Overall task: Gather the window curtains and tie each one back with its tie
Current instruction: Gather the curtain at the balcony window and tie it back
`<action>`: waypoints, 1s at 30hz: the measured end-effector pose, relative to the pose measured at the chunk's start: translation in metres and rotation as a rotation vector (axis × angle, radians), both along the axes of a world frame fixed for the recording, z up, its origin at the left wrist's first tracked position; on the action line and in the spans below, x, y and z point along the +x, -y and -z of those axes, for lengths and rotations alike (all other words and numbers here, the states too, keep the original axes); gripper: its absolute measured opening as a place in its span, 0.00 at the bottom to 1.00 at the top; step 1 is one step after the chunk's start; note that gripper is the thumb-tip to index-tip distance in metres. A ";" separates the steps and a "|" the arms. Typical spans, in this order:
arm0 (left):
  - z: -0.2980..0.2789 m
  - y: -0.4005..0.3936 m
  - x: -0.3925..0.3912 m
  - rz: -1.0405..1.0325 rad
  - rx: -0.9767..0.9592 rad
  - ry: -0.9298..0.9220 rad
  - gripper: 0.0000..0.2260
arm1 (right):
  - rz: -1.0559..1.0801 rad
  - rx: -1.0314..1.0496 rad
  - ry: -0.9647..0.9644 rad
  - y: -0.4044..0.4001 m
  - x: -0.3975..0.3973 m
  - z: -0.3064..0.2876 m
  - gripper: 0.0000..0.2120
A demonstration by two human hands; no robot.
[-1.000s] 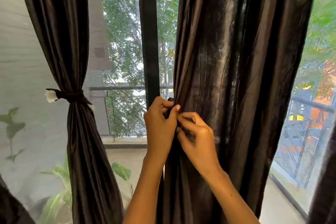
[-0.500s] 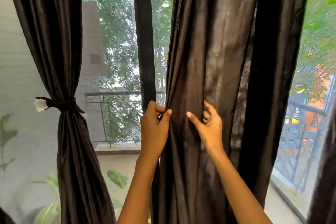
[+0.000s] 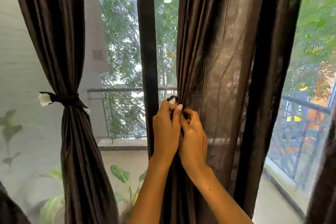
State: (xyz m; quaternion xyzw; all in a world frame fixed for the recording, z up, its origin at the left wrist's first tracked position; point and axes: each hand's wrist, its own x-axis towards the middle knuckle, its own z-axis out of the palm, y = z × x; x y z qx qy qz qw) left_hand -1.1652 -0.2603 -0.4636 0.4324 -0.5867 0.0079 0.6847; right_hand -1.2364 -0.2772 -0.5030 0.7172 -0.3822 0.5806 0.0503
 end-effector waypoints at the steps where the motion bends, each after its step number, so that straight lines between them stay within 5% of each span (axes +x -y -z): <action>1: 0.000 -0.001 0.000 0.003 0.009 0.023 0.08 | -0.018 0.004 -0.032 0.001 0.000 0.001 0.10; 6: -0.003 0.000 0.007 -0.063 -0.002 0.043 0.07 | -0.093 -0.071 -0.077 0.002 -0.018 -0.001 0.19; 10: -0.002 0.003 0.012 -0.044 0.021 -0.020 0.07 | 0.212 -0.061 0.274 0.011 -0.040 -0.005 0.26; 12: -0.002 0.003 0.013 -0.035 0.015 -0.026 0.08 | 0.141 0.037 0.439 0.016 -0.049 -0.010 0.36; 14: -0.001 0.005 0.012 -0.028 0.022 -0.026 0.09 | 0.026 0.078 0.483 0.019 -0.055 -0.014 0.36; 18: 0.002 0.010 0.003 -0.001 0.006 -0.048 0.08 | 0.070 -0.122 0.313 0.012 -0.047 -0.013 0.16; 22: 0.005 0.013 -0.008 0.065 -0.004 -0.052 0.06 | 0.054 -0.083 0.150 -0.006 -0.020 -0.008 0.24; 30: 0.006 0.013 -0.007 0.090 0.019 -0.040 0.10 | -0.101 0.029 -0.009 -0.001 -0.023 -0.004 0.23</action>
